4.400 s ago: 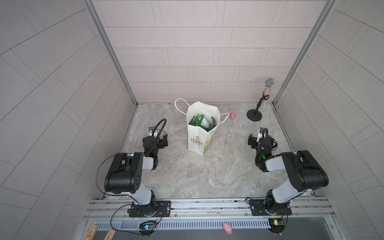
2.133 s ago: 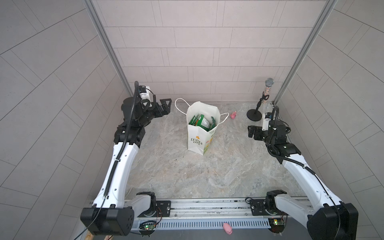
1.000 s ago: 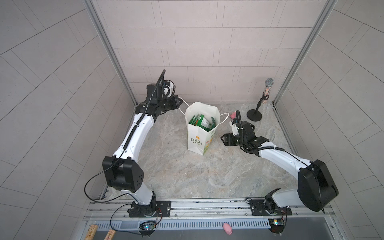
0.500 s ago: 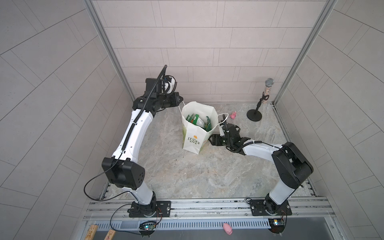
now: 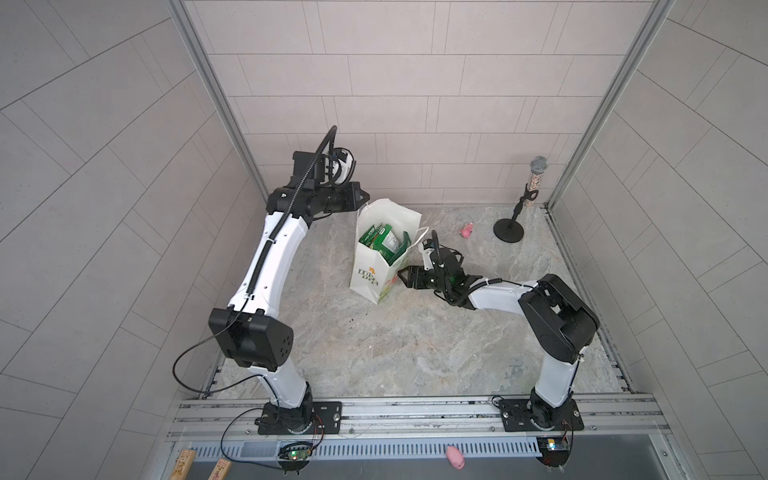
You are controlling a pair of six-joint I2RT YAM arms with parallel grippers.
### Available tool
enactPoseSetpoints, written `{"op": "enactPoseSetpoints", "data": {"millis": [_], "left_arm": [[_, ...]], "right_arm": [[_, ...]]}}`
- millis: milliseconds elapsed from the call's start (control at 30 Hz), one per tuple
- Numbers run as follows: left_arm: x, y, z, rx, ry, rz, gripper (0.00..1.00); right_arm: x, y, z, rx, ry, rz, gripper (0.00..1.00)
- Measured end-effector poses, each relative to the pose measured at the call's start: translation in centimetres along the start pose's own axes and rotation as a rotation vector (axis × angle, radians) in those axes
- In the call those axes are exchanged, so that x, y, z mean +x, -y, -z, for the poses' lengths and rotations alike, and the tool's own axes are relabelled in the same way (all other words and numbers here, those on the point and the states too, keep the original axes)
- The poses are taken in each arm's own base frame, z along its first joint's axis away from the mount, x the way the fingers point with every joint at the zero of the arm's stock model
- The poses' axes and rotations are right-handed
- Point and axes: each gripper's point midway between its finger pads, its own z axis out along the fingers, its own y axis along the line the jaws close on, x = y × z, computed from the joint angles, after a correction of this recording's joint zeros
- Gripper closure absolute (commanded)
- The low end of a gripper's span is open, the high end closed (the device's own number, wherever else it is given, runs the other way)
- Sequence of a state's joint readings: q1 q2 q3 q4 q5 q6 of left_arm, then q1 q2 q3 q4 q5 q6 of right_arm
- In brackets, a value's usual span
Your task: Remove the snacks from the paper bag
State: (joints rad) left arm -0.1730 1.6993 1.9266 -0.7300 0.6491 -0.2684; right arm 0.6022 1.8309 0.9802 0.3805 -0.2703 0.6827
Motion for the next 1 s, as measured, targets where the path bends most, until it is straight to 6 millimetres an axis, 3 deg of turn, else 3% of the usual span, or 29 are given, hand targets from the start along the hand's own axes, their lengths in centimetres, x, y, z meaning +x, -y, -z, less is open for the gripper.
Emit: {"op": "enactPoseSetpoints", "data": {"millis": [133,267,467,567,667,833,1000], "left_arm": [[1.5,1.3,-0.8,0.026,-0.036,-0.011,1.00],[2.9,3.0,-1.5,0.052,-0.066,-0.036,1.00],[4.1,5.7,-2.1,0.095,-0.083,-0.076,1.00],[4.5,7.0,-2.3,0.113,-0.087,-0.095,1.00],[4.9,8.4,-2.5,0.134,-0.088,-0.111,1.00],[6.0,9.7,-2.9,0.163,-0.086,-0.102,1.00],[6.7,10.5,-3.3,0.185,-0.074,-0.075,1.00]], "right_arm": [[0.9,1.4,1.5,0.054,-0.017,0.016,0.21],[1.0,4.2,5.0,0.145,-0.020,0.024,0.21],[-2.2,10.2,12.0,0.332,0.061,-0.008,0.21],[-4.3,11.8,15.8,0.392,0.122,-0.018,0.21],[-6.5,10.8,18.8,0.396,0.170,0.001,0.21],[-10.5,5.8,21.7,0.281,0.236,0.059,0.22],[-11.9,2.1,23.4,0.190,0.242,0.100,0.22]]}}
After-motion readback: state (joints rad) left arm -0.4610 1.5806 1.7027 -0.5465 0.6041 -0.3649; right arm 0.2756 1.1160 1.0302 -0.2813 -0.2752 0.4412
